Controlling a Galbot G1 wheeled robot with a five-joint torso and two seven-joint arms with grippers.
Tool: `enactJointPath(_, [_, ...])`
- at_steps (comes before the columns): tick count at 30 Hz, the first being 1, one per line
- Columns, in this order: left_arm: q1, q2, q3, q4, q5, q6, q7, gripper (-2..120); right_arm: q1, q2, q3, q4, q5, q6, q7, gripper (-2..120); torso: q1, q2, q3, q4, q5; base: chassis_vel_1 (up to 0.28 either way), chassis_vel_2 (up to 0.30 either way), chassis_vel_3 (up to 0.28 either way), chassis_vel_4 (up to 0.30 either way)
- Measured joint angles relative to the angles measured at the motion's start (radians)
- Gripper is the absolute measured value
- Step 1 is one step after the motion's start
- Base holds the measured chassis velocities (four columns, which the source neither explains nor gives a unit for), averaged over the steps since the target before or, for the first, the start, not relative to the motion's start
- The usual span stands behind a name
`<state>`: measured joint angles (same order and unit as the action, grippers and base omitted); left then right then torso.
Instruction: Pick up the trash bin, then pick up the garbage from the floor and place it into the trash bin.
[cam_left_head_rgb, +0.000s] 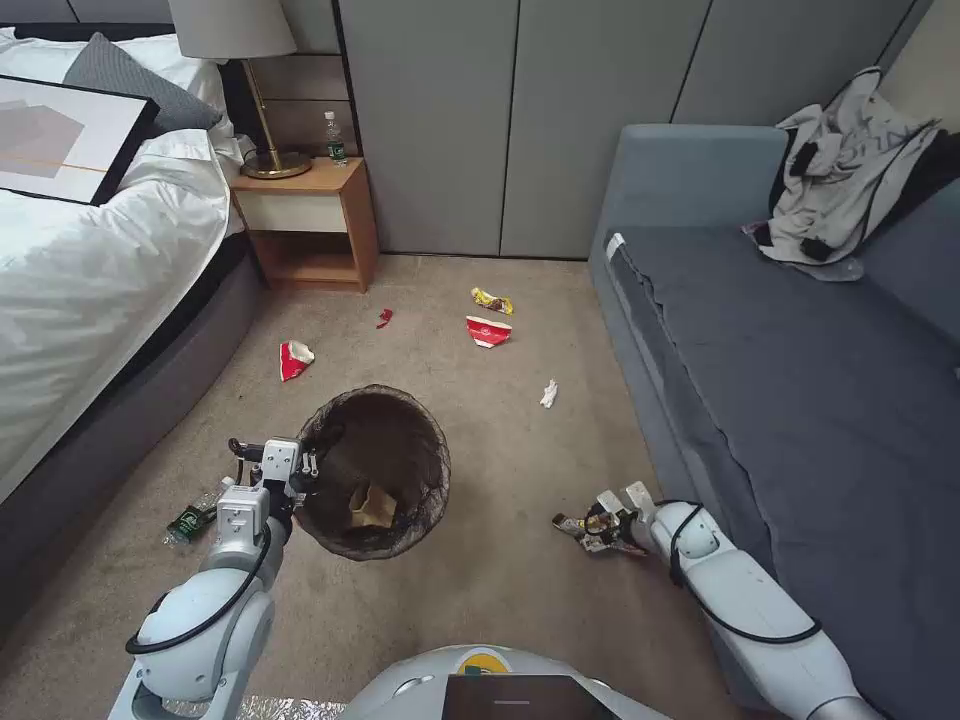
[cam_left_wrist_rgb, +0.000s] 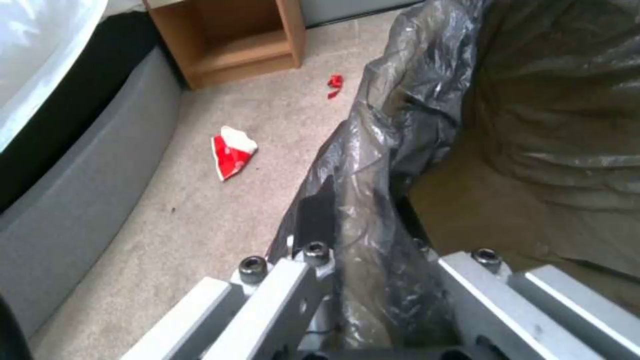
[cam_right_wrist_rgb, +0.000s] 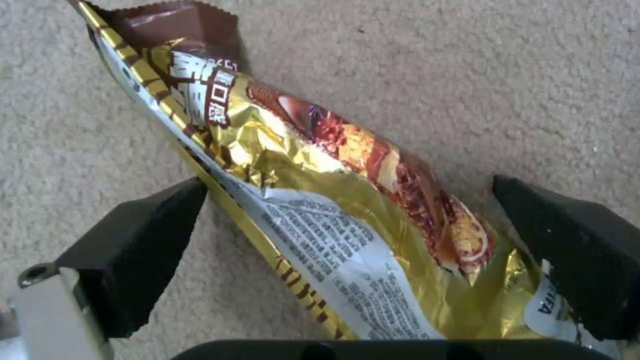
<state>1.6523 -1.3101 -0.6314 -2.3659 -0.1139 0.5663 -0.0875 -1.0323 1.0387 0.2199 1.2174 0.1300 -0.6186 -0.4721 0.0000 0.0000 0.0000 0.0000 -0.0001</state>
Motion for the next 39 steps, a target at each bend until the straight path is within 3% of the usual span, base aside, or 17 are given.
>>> enactJointPath(4, [0.000,-0.001,0.001,0.000,0.003,0.000,0.000,3,-0.002,0.000,0.002,0.002,-0.003,0.001,0.000,93,0.000,0.000,0.000,-0.0002,-0.0009,0.000,0.000,0.000,0.000])
enactJointPath(8, [0.000,-0.002,0.005,0.000,0.005,0.000,0.000,3,-0.005,0.000,0.005,0.004,-0.003,0.005,0.002,75,0.000,0.000,0.000,-0.0005,-0.0012,0.000,0.000,0.000,0.000])
enactJointPath(14, [0.001,-0.002,0.004,0.000,0.006,0.000,0.000,3,-0.008,0.000,0.008,0.007,-0.002,0.005,0.003,59,0.000,0.000,0.000,-0.0001,-0.0008,0.000,0.000,0.000,0.000])
enactJointPath(19, [0.000,0.000,0.005,0.000,0.006,0.000,0.000,3,-0.013,0.003,0.011,0.016,0.003,0.004,0.002,36,0.000,0.000,0.000,0.0003,0.0000,0.000,0.000,0.000,0.000])
enactJointPath(21, [-0.001,0.000,0.005,0.000,0.006,0.000,0.000,3,-0.014,0.003,0.012,0.016,0.005,0.004,0.002,33,0.000,0.000,0.000,0.0002,0.0001,0.000,0.000,0.000,0.000])
enactJointPath(23, [-0.001,0.001,0.006,0.000,0.005,-0.001,0.000,3,-0.016,0.009,0.014,0.016,0.007,0.004,0.002,21,0.000,0.000,0.000,0.0003,0.0004,0.000,0.000,0.000,0.000])
enactJointPath(25, [-0.001,0.001,0.006,0.000,0.005,-0.001,0.000,3,-0.016,0.011,0.015,0.016,0.008,0.004,0.002,21,0.000,0.000,0.000,0.0002,0.0004,0.000,0.000,0.000,0.000])
enactJointPath(29, [-0.001,0.004,0.006,-0.002,0.004,-0.001,0.000,3,-0.023,0.021,0.026,0.017,0.008,0.008,0.003,0,0.000,0.000,0.000,0.0002,0.0006,0.000,0.000,0.000,0.000])
enactJointPath(39, [-0.001,0.005,0.008,-0.007,0.003,-0.001,0.000,3,-0.065,0.030,0.078,0.101,0.037,0.037,0.053,0,0.000,0.000,0.000,0.0006,0.0010,0.000,0.000,0.000,0.000])
